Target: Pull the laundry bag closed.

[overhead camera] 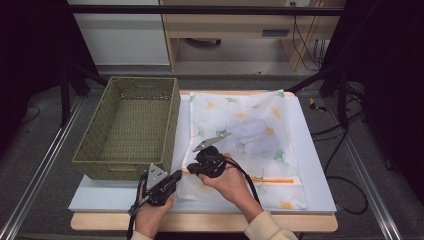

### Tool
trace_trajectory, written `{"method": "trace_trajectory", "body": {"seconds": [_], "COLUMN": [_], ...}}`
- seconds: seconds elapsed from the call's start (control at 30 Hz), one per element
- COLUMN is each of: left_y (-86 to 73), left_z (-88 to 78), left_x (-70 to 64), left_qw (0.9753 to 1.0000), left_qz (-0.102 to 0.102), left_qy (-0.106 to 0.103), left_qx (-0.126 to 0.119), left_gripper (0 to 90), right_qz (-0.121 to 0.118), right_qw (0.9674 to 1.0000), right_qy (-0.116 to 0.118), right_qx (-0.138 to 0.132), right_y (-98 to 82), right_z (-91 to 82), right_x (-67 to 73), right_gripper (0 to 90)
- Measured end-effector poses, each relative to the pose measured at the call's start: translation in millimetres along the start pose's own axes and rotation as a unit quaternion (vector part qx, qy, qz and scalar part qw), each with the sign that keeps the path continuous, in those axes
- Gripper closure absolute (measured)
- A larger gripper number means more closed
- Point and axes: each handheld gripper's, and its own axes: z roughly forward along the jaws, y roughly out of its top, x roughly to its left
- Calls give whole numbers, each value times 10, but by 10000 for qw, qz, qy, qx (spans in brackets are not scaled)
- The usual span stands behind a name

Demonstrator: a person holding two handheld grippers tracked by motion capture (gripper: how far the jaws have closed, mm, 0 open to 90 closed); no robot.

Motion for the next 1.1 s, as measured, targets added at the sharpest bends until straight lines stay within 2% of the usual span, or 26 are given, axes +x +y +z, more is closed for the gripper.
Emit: {"method": "trace_trajectory", "body": {"seconds": [0.53, 1.1], "left_y": [4, 17], "left_z": [-3, -12], "left_x": [-3, -19], "left_qw": [10000, 10000], "left_qz": [-10, 43], "left_qy": [-22, -29], "left_qx": [-19, -45], "left_gripper": [892, 892], "right_qz": [-106, -260], "right_qw": [9998, 9993], "right_qy": [23, -139], "right_qx": [169, 212], "right_y": [-35, -37], "right_z": [73, 72], "right_x": [74, 92], "right_gripper": [869, 900]}}
